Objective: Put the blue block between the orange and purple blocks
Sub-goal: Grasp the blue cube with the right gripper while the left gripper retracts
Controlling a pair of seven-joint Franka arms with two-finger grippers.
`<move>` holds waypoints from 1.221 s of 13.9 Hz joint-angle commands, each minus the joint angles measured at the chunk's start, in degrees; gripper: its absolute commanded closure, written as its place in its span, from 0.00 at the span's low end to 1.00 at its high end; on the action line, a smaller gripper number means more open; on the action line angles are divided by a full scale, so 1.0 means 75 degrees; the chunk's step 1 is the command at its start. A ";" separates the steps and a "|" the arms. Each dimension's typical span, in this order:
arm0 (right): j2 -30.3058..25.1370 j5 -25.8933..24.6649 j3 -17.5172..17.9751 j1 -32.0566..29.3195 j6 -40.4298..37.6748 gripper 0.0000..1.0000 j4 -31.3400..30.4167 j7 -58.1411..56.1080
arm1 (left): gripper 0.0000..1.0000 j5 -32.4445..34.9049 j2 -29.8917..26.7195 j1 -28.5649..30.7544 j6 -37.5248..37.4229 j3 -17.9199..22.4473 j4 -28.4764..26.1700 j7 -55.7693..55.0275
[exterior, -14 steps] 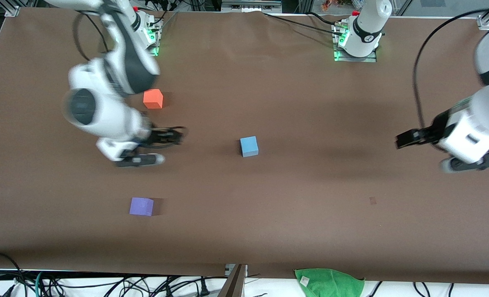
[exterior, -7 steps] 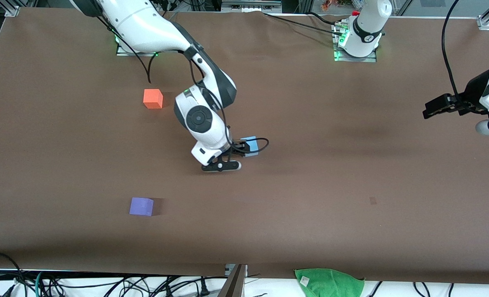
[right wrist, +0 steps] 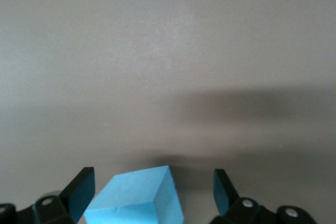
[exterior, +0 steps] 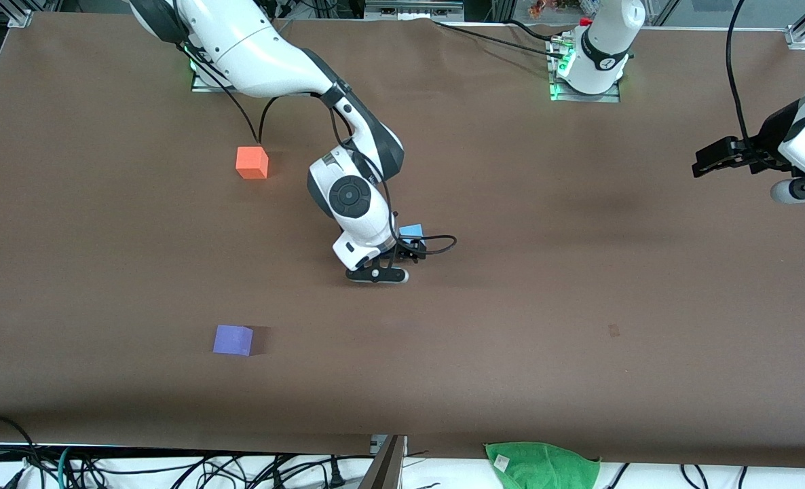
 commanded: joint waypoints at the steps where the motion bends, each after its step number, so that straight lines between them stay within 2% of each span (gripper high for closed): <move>1: 0.0178 -0.0114 -0.0068 0.0123 0.0083 0.00 0.0272 0.0393 | 0.00 -0.0023 -0.0037 0.0166 -0.0037 -0.0032 -0.0075 0.0242; 6: 0.0143 -0.0102 -0.0022 0.0146 -0.0022 0.00 0.0448 0.0826 | 0.00 -0.0035 0.0209 0.0236 -0.0037 -0.0020 0.0217 0.0242; 8: 0.0166 -0.0218 -0.0079 0.0484 0.0048 0.00 0.0425 0.0850 | 0.00 -0.0035 0.0326 0.0271 -0.0037 -0.0020 0.0428 0.0195; 12: 0.0190 -0.1260 -0.0068 0.0720 0.0013 0.00 0.0238 0.0768 | 0.00 -0.0035 0.0397 0.0411 -0.0037 -0.0020 0.0453 0.0242; 14: 0.0166 -0.1694 -0.0080 0.0931 0.0013 0.00 -0.0148 0.0826 | 0.00 -0.0035 0.0397 0.0424 -0.0037 -0.0020 0.0453 0.0242; 17: 0.0155 -0.1895 -0.0115 0.0932 0.0025 0.01 -0.0442 0.0885 | 0.00 -0.0046 0.0409 0.0412 -0.0026 -0.0020 0.0464 0.0230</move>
